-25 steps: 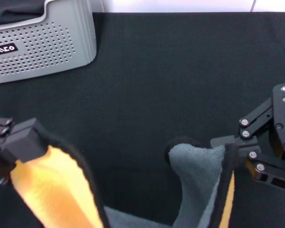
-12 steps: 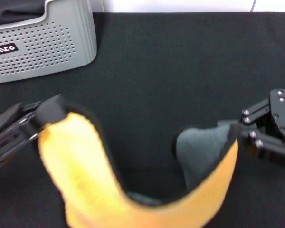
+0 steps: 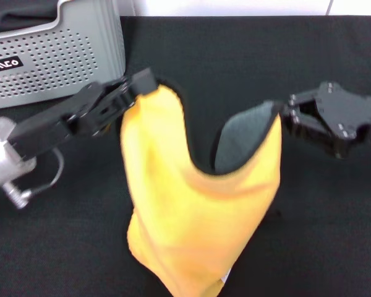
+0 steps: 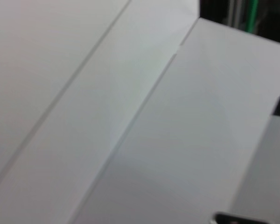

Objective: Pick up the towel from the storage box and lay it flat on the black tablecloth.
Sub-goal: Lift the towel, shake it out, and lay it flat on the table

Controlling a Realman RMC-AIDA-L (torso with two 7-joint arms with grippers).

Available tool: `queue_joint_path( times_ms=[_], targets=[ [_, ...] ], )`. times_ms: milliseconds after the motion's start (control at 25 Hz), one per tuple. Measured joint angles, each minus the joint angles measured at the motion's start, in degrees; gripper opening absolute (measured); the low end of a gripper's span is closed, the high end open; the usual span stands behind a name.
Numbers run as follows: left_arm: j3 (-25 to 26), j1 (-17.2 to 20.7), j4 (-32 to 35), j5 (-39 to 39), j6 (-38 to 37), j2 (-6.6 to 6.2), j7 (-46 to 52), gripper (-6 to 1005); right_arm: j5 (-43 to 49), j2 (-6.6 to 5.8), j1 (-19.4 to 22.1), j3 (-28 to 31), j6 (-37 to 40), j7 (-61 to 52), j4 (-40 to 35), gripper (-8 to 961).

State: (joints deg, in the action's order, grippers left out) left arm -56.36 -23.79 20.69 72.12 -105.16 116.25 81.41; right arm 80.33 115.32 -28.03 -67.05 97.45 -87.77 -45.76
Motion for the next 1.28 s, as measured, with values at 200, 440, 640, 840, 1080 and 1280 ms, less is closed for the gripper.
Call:
queue_joint_path(
  times_ms=[200, 440, 640, 840, 1080, 1280],
  targets=[
    [2.9, -1.5, -0.3, -0.9, 8.5, 2.06, -5.4, 26, 2.4, -0.01, -2.7, 2.9, -6.0, 3.7, 3.6, 17],
    [8.1, -2.1, -2.0, -1.8, 15.3, 3.93, -12.7, 26, 2.5, -0.01, -3.5, 2.9, -15.7, 6.6, 4.1, 17],
    [8.6, -3.9, -6.3, -4.8, 16.9, 3.88, -20.1, 26, 3.5, 0.22, -5.0, 2.4, -24.9, 7.3, 4.7, 18],
    [8.6, -5.5, -10.6, -8.1, 18.9, 4.10, -28.9, 26, 4.1, 0.39, -8.3, 1.8, -31.5, 8.3, 8.4, 19],
    [8.8, -6.8, -12.7, -9.2, 21.3, 4.45, -35.5, 26, 4.1, 0.70, -10.8, 1.2, -36.5, 11.0, 10.9, 19],
    [8.5, -5.9, -14.3, -12.6, 18.4, 4.25, -37.9, 26, 3.8, 0.72, -10.5, -0.7, -35.6, 11.2, 9.2, 20]
  ],
)
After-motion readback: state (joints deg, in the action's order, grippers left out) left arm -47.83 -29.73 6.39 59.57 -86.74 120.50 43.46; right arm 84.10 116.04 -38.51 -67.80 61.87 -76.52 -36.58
